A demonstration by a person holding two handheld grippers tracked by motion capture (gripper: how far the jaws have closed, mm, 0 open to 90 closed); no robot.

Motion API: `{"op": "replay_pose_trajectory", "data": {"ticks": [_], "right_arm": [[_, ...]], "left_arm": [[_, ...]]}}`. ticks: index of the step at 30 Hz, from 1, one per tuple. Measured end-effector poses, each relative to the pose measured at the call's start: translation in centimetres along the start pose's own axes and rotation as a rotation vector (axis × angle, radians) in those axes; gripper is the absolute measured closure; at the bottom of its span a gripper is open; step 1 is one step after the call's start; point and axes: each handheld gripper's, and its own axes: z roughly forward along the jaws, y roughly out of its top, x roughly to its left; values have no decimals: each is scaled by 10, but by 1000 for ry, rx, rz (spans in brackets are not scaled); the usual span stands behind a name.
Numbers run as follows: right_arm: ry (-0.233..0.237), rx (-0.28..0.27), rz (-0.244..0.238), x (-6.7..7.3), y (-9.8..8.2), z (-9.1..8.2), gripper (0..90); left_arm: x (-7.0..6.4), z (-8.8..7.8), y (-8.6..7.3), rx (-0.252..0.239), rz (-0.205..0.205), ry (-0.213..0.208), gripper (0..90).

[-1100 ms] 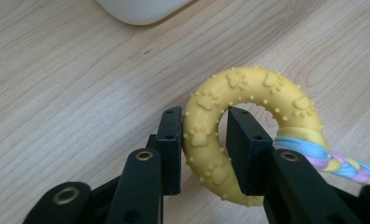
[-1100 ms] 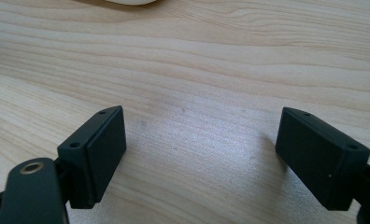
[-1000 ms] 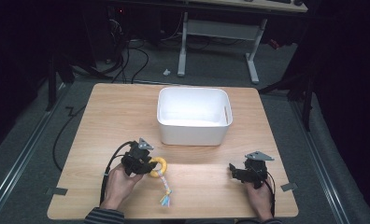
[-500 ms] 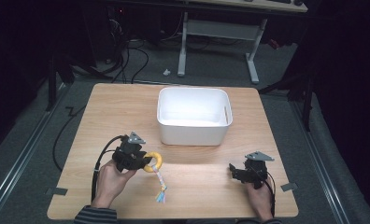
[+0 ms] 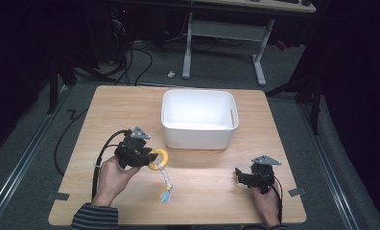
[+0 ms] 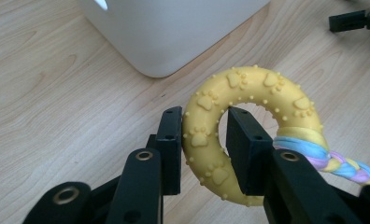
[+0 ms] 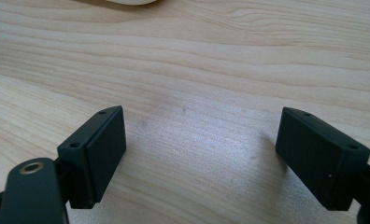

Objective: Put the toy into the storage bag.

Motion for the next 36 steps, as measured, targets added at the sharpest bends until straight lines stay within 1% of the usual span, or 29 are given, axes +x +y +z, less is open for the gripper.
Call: {"op": "replay_pose_trajectory", "data": {"ticks": [6, 7, 8, 12, 13, 15, 18, 19, 20, 21, 22, 25, 27, 28, 29, 36], "right_arm": [[1, 0, 0, 0, 0, 0, 162], [0, 0, 0, 0, 0, 0, 162], [0, 0, 0, 0, 0, 0, 162], [0, 0, 0, 0, 0, 0, 162], [0, 0, 0, 0, 0, 0, 162], [1, 0, 0, 0, 0, 0, 162], [0, 0, 0, 0, 0, 0, 162], [0, 0, 0, 0, 0, 0, 162], [0, 0, 0, 0, 0, 0, 162], [0, 0, 0, 0, 0, 0, 162], [1, 0, 0, 0, 0, 0, 162], [0, 0, 0, 0, 0, 0, 162], [0, 0, 0, 0, 0, 0, 162], [0, 0, -1, 0, 0, 0, 162], [0, 0, 0, 0, 0, 0, 162], [0, 0, 0, 0, 0, 0, 162]], "left_arm": [[0, -4, 6, -1, 0, -13, 672], [1, -5, 8, 0, 0, -19, 672], [2, -6, 12, 0, 6, -17, 672], [1, -8, 17, -6, 7, -31, 672], [1, -11, 21, -12, 10, -31, 672], [-2, -13, 25, -17, 18, -17, 672], [-4, -15, 28, -23, 27, -18, 672], [-5, -16, 32, -21, 31, -20, 672], [-5, -16, 32, -21, 31, -20, 672], [-5, -16, 36, -16, 38, -17, 672], [-5, -16, 36, -16, 38, -17, 672], [-5, -18, 44, -21, 41, -21, 672], [-5, -19, 46, -21, 43, -20, 672], [-5, -19, 48, -21, 47, -17, 672], [-4, -19, 52, -21, 52, -2, 672], [-3, -18, 63, -17, 55, -8, 672]]}}
